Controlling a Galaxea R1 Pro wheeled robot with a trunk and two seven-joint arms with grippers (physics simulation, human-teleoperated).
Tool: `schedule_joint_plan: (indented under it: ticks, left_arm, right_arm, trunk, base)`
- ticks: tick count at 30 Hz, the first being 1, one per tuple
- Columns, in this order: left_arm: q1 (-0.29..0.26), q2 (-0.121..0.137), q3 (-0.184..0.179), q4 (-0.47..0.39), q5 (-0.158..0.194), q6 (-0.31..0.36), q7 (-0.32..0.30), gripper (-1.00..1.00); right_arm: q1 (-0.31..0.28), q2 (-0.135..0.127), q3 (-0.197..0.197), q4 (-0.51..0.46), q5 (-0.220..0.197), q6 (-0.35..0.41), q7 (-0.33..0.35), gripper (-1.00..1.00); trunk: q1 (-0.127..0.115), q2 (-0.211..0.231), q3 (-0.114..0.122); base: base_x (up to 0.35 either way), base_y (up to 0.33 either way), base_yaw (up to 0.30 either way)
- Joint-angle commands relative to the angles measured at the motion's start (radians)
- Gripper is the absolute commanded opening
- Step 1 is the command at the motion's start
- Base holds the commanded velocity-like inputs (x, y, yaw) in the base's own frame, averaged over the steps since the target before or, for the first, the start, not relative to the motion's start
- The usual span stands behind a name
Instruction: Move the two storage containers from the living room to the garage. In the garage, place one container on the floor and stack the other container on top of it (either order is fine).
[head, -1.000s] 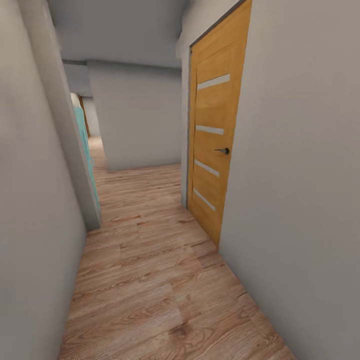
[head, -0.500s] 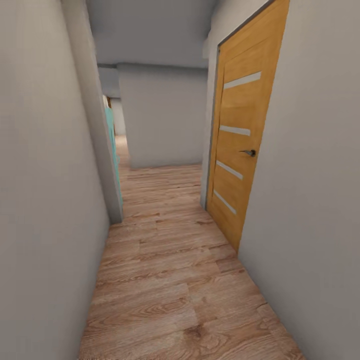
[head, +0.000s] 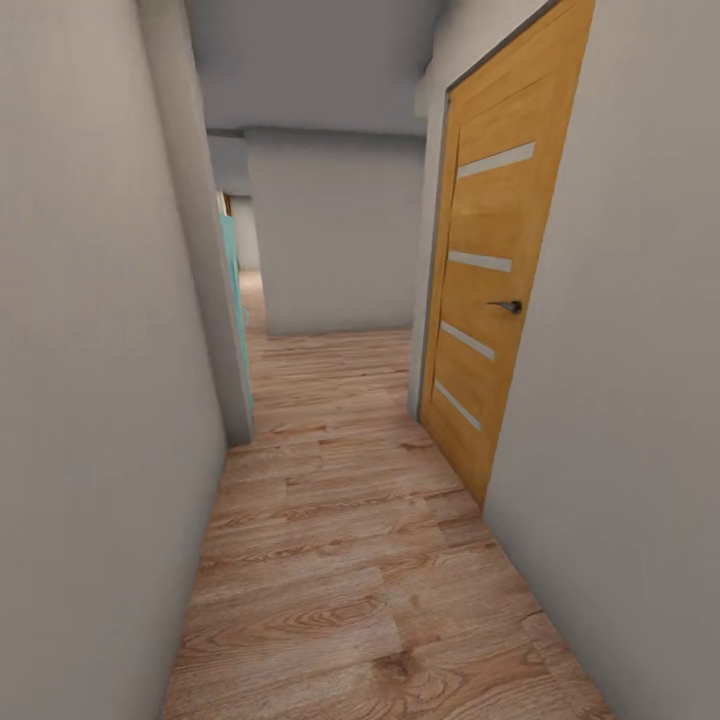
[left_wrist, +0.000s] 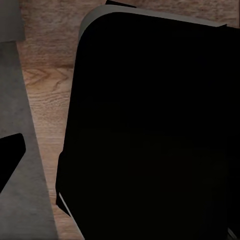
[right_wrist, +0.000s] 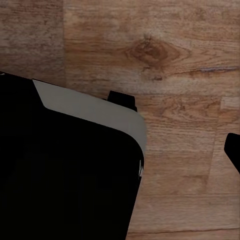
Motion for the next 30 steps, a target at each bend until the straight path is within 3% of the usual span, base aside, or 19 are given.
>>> schedule_joint_plan:
  ticks: [1, 10, 22, 30]
  left_arm:
    - [0.0, -0.001, 0.0, -0.001, 0.005, -0.002, 0.001, 1.0]
    - [0.0, 0.0, -0.007, -0.005, 0.0, 0.006, -0.001, 1.0]
    - [0.0, 0.003, 0.005, -0.027, 0.04, 0.001, 0.001, 1.0]
    - [0.0, 0.003, 0.005, -0.026, 0.046, 0.001, 0.002, 1.0]
  right_arm:
    - [-0.001, 0.001, 0.009, 0.003, -0.009, -0.006, -0.002, 1.0]
    - [-0.001, 0.001, 0.01, 0.003, -0.005, -0.006, -0.002, 1.0]
    - [-0.001, 0.001, 0.011, 0.003, -0.003, -0.003, -0.014, 1.0]
    - [-0.001, 0.001, 0.015, 0.003, 0.001, -0.003, -0.014, 1.0]
  trunk:
    - [0.0, 0.0, -0.001]
    - [0.0, 0.0, -0.001]
    - [0.0, 0.0, -0.001]
    - [0.0, 0.0, -0.001]
  base:
    - [0.0, 0.0, 0.0]
    - [0.032, -0.018, 0.0]
    - [0.301, -0.02, 0.0]
    - [0.313, 0.0, 0.0]
